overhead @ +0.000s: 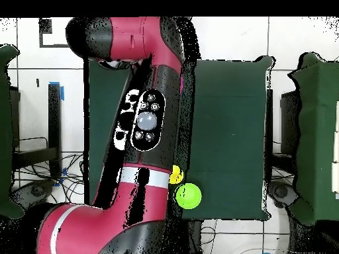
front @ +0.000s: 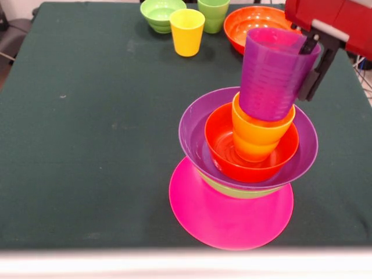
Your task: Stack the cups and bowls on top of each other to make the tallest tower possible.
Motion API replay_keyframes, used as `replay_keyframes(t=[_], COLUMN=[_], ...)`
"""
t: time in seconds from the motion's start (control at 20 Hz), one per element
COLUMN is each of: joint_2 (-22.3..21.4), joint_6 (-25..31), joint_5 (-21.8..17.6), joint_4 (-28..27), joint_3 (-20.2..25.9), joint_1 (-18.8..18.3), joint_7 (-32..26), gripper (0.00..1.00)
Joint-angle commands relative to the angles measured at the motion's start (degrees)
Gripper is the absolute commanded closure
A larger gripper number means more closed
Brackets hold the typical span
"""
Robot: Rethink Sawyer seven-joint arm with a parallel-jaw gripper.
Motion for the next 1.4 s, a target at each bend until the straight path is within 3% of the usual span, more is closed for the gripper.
replay_keyframes(t=[0.05, 0.5, 0.55, 0.9, 1.4], joint_2=[2.4, 3.03, 3.27, 4.37, 0.28], joint_6=[-1.06, -1.66, -0.7, 4.38, 4.69], joint_5=[-3.36, -4.06, -4.18, -3.14, -2.54], joint_4=[0.52, 0.28, -0.19, -3.43, 0.21], joint_3=[6.48, 5.56, 4.99, 4.52, 5.06], joint_1=[-0.71, -0.51, -0.39, -0.89, -0.46], joint_7=[-9.38, -9.25, -8.97, -9.04, -9.49], gripper=[1.0, 1.0, 0.0, 0.0, 0.0])
